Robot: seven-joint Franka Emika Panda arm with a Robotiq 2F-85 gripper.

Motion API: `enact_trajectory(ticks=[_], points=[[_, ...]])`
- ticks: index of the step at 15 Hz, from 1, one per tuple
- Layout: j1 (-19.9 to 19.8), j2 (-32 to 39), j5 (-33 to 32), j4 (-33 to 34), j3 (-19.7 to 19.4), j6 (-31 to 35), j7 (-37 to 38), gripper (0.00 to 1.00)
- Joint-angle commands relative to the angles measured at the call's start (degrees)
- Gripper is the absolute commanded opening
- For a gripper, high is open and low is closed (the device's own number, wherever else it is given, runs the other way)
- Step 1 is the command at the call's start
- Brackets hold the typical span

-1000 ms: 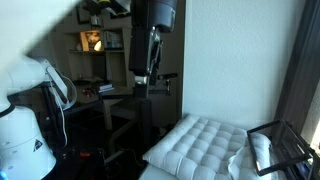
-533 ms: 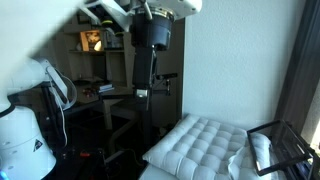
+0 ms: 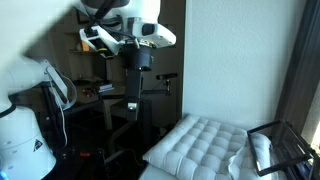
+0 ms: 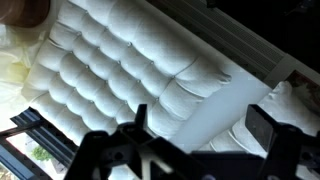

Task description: Open the slot in the window screen

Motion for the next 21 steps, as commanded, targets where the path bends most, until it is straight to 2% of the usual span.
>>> enact_trajectory(ticks=[1,15,21], points=[[0.4,-0.4,0.0,-0.5,0.0,-0.1,0.1,1.0],[0.7,-1.5,0.0,-1.6,0.2,-0.1,0.0,1.0],[5.4,0.7,3.4,2.4,5.8,-4.0,4.2,1.0]])
